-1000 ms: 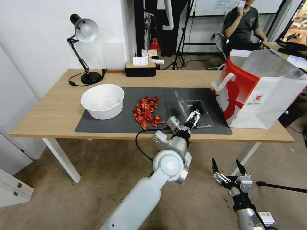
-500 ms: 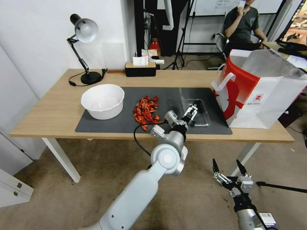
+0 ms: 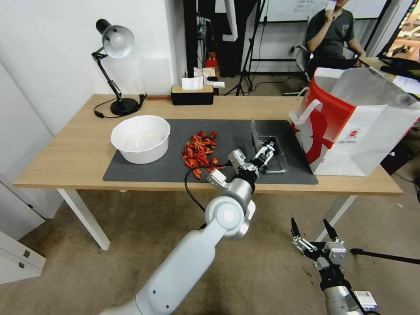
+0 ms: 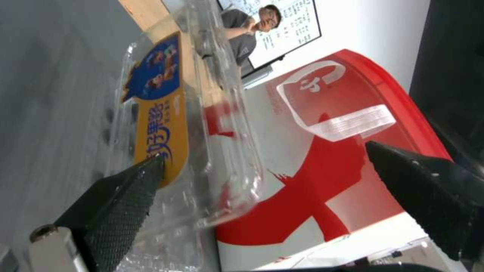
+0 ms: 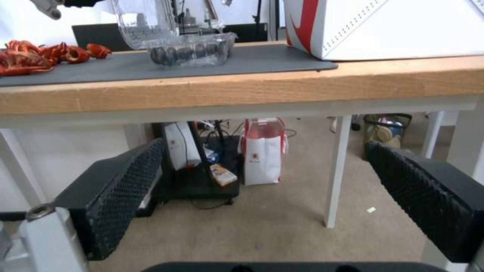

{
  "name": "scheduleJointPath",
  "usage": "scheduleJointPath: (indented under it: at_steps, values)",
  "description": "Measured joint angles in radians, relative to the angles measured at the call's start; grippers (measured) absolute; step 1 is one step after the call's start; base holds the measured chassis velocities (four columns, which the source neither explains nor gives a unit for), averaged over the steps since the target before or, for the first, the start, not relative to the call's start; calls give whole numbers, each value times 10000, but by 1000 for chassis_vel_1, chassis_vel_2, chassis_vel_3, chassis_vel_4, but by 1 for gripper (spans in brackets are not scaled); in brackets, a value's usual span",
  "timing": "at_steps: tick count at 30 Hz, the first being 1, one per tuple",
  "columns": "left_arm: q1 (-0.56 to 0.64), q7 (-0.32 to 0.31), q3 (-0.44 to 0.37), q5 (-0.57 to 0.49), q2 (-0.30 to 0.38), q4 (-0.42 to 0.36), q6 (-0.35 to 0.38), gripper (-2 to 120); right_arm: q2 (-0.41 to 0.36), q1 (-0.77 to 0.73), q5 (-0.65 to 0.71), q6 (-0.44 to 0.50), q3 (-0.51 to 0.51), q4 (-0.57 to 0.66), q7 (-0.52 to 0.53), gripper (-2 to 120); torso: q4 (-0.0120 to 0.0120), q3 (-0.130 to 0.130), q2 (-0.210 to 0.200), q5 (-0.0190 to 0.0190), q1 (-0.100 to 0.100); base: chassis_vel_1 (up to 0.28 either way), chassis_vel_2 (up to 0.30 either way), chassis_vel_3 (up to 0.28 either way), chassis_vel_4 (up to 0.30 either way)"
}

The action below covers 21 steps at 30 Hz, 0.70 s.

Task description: Close the disposable takeout box, then place it into the delivery bag.

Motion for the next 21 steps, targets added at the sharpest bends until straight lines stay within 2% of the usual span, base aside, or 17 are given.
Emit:
scheduleJointPath:
  at_steps: [6,11,17,18,20,21]
  values:
    - [-209,113,75,-77,-130,255,29,100,5,-14,0,23,-4,-17,-2,100,-1,0,0,0,0,0,0,0,0]
    - [-333,173,175,-75,-203,445,53,95,-8,-55,0,39,24,-14,-3,100,-1,0,0,0,0,0,0,0,0]
    - [-641,121,506,69,-274,883,162,74,-5,-112,6,76,56,34,-5,100,0,0,0,0,0,0,0,0,0]
    - [-641,121,506,69,-274,883,162,74,-5,-112,6,76,56,34,-5,100,0,0,0,0,0,0,0,0,0]
    - [-869,-105,734,205,-293,1115,290,62,14,-153,6,103,57,51,-10,100,0,0,0,1,0,0,0,0,0]
    - [-869,-105,734,205,-293,1115,290,62,14,-153,6,103,57,51,-10,100,0,0,0,1,0,0,0,0,0]
